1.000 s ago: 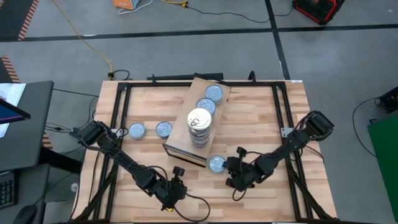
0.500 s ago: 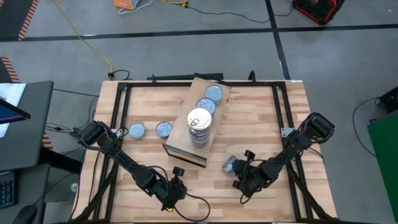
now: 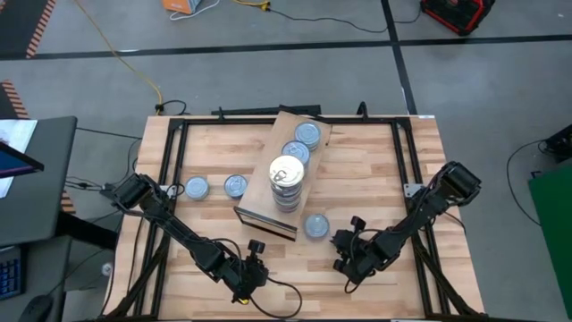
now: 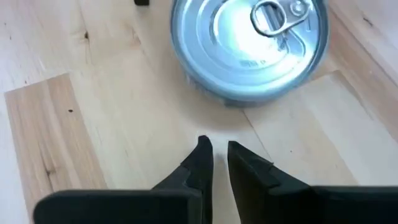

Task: Stack canned seafood by type on shelf
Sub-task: Stack the blue tuna can on top of the blue tuna can on the shelf

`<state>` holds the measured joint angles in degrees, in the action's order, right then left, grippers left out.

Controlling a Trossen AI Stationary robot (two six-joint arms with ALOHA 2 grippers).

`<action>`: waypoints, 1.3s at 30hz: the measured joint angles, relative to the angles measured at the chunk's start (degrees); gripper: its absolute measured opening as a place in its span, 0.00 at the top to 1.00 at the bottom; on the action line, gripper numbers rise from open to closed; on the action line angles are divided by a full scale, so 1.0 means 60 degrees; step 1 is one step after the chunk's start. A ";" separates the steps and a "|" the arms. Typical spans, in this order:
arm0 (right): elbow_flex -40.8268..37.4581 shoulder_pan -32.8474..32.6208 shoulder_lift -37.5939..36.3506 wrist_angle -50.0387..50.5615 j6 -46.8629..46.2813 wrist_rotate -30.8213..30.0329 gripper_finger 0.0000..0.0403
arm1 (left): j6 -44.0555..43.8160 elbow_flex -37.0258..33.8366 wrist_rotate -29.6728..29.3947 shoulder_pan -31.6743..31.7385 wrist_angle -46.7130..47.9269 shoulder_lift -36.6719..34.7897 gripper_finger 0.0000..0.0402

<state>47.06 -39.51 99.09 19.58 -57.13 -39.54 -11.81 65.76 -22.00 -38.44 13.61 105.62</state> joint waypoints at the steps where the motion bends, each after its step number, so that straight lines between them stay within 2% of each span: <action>1: 0.0045 0.0000 0.0000 -0.0047 0.0009 -0.0149 0.80 | 0.0000 0.0000 0.0000 0.0000 0.0000 0.0000 0.89; 7: 0.0468 0.0117 -0.0022 -0.0401 0.1018 -0.1435 0.80 | 0.0099 -0.0002 -0.0016 0.0000 -0.0074 0.0004 0.89; 10: 0.0433 0.0417 -0.0022 -0.0384 0.1102 -0.1648 0.80 | 0.0087 0.0000 -0.0029 0.0000 -0.0142 0.0007 0.89; 16: 0.0370 0.0654 -0.0022 -0.0487 0.1335 -0.1648 0.80 | 0.0029 -0.0003 0.0055 0.0000 -0.0073 0.0007 0.89; 21: 0.0370 0.0611 0.0225 -0.0605 0.1492 -0.1128 0.80 | 0.0087 -0.0003 0.0055 0.0000 -0.0070 0.0007 0.89; 27: 0.0417 0.0462 0.0686 -0.0649 0.0982 -0.1195 0.80 | 0.0069 -0.0003 0.0057 0.0000 -0.0073 0.0007 0.89; 31: 0.0403 0.0312 0.0656 -0.0591 0.0840 -0.1187 0.80 | 0.0044 0.0000 0.0084 0.0000 -0.0062 0.0007 0.89; 36: 0.0341 0.0204 0.0721 -0.0453 0.0814 -0.0708 0.80 | 0.0033 -0.0003 0.0086 0.0000 -0.0064 0.0007 0.89; 39: 0.0360 0.0250 0.0685 -0.0578 0.0793 -0.0842 0.80 | 0.0033 -0.0003 0.0084 0.0000 -0.0076 0.0007 0.89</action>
<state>49.22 -38.01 103.20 16.11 -52.37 -44.59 -11.62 65.73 -21.50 -38.44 13.15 105.67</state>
